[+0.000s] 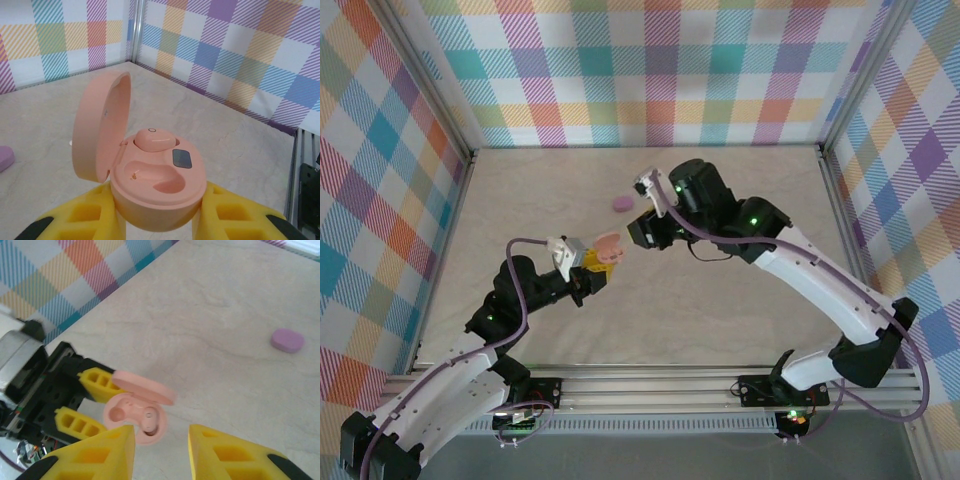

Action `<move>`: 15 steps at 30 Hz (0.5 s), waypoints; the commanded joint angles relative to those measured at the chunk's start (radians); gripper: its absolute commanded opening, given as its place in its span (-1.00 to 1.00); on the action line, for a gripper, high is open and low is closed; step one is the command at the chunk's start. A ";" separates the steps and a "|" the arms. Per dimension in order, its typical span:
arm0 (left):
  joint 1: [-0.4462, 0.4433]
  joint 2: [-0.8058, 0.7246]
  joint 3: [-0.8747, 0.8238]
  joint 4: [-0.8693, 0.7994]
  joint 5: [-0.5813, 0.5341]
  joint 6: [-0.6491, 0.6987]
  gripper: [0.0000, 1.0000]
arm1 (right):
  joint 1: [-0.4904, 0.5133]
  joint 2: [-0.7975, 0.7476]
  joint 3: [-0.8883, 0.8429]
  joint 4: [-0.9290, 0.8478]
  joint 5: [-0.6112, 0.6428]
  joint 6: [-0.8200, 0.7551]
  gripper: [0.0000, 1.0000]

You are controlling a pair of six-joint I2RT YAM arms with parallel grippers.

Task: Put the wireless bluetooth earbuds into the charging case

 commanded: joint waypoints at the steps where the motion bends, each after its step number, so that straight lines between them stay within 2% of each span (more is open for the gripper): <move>1: 0.001 -0.026 0.008 -0.002 -0.015 0.019 -0.67 | -0.046 -0.015 -0.029 0.018 -0.033 0.066 -0.29; 8: 0.001 -0.033 0.000 -0.012 -0.034 0.019 -0.66 | -0.217 0.017 -0.129 0.046 -0.158 0.212 -0.28; 15: 0.001 -0.033 0.012 -0.048 -0.056 0.025 -0.66 | -0.300 0.165 -0.132 0.052 -0.172 0.199 -0.24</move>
